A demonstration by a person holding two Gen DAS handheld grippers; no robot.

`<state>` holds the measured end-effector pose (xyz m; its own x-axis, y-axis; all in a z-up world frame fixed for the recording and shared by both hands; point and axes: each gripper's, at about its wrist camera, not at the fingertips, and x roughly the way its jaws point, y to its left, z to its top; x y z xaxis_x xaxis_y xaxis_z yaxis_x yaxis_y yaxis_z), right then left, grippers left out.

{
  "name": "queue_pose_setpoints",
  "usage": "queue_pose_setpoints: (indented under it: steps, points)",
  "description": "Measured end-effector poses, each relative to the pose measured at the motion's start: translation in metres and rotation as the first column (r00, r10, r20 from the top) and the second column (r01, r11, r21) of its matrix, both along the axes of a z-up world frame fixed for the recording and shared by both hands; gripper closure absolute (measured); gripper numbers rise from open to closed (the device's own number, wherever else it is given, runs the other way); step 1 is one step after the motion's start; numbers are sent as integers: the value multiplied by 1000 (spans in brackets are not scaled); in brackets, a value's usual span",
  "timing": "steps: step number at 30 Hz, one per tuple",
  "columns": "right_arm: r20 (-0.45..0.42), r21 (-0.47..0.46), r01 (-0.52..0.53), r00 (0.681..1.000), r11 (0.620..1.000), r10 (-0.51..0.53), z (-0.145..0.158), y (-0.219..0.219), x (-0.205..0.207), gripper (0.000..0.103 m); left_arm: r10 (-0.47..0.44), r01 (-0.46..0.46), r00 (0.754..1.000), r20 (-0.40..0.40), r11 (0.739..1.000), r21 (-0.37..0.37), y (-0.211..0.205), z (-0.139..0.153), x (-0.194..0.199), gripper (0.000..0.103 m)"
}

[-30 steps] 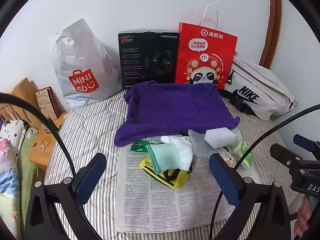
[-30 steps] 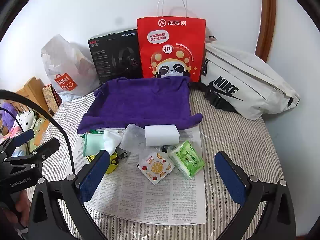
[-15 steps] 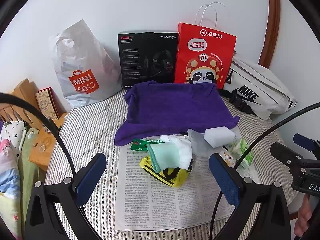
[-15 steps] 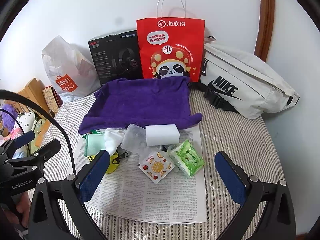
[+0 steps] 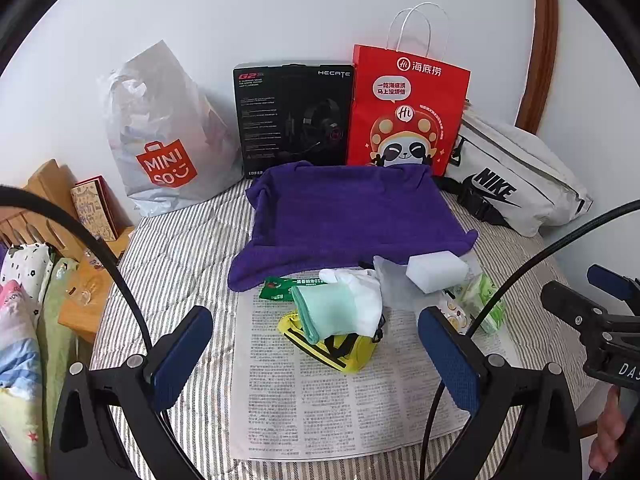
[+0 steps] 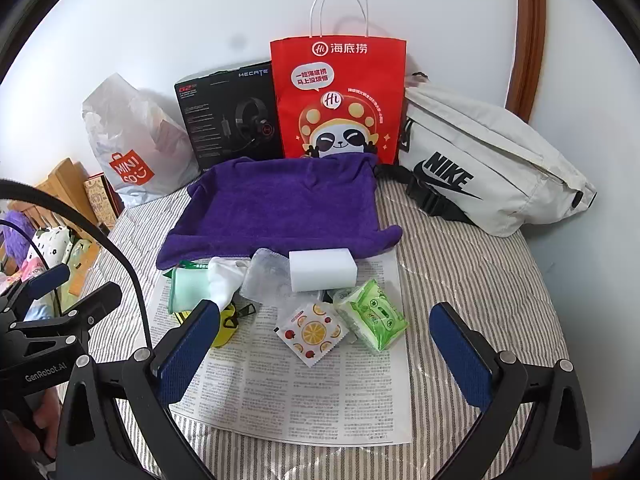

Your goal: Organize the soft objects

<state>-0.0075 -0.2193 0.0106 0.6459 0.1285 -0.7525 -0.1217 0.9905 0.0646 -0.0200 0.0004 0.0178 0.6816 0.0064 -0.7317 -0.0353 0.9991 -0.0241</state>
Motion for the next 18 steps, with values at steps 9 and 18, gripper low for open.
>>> queue_pose_setpoints:
  steps: [9,18]
  points:
    - [-2,0,0,1000,1000,0,0,0,0,0,-5,5,1000,0,1000,5,-1,-1,0,0]
    - [-1,-1,1,1000,1000,-1,1,-1,0,0,-3,3,1000,-3,1000,6,-1,-2,-1,0]
